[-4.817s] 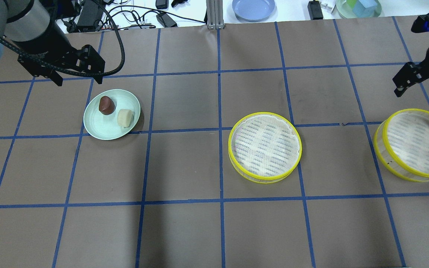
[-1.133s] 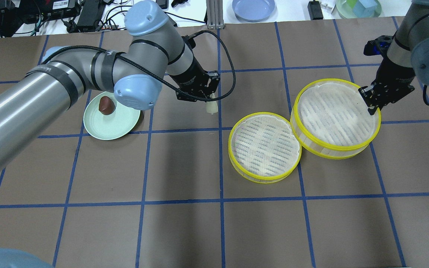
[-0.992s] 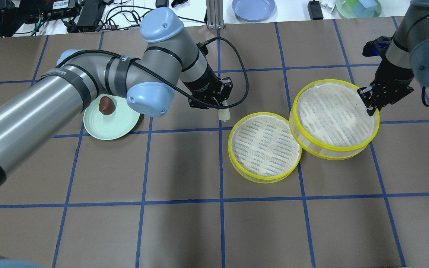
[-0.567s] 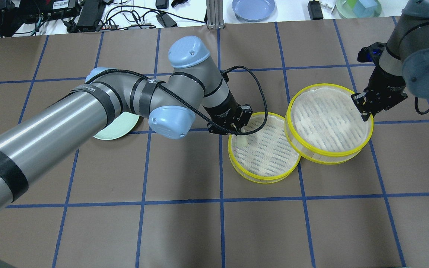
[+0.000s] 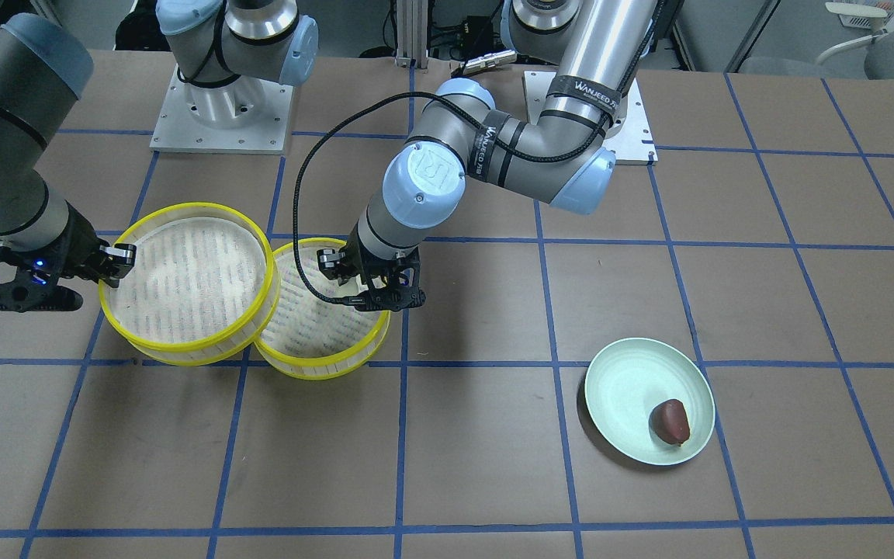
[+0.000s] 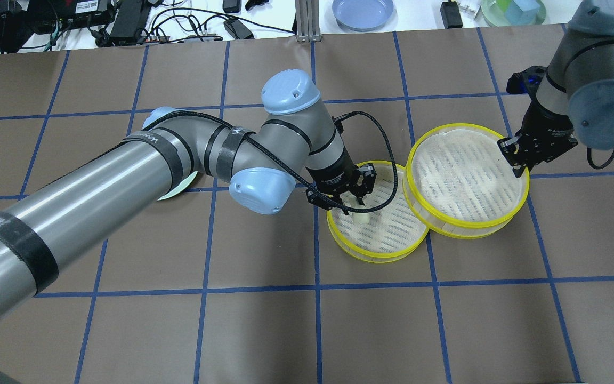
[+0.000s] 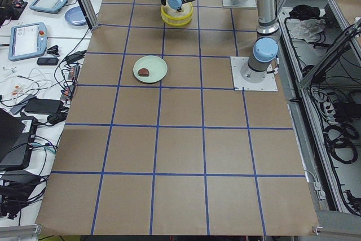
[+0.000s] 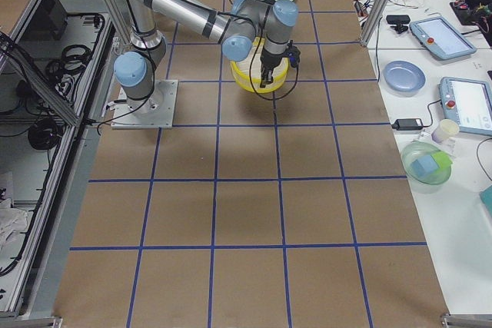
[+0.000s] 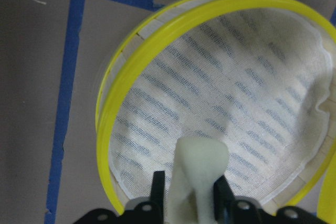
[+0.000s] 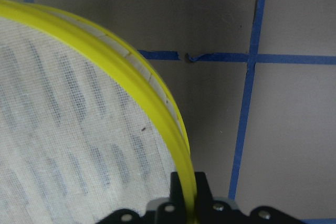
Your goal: Stack buns with steamer
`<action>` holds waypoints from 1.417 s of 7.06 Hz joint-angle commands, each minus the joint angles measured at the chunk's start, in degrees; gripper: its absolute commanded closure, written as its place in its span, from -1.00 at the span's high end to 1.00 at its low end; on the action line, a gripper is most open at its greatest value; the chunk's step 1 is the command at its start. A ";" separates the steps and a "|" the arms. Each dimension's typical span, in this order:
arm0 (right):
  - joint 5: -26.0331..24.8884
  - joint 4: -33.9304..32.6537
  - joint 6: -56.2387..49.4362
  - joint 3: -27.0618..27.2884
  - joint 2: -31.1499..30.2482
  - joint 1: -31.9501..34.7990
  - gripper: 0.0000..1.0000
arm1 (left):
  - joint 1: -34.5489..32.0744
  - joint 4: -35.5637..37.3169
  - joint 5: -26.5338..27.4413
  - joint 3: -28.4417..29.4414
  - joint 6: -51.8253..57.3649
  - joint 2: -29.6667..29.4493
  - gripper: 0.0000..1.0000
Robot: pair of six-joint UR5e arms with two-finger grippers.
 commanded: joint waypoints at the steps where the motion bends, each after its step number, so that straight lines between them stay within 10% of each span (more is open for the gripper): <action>1: 0.15 -0.04 0.36 0.21 0.21 0.23 -0.92 | -0.04 0.33 0.04 0.27 0.42 0.11 0.99; 10: 1.91 -0.83 6.76 0.21 0.74 7.33 -0.92 | 12.66 -3.61 6.79 5.70 12.67 3.00 0.99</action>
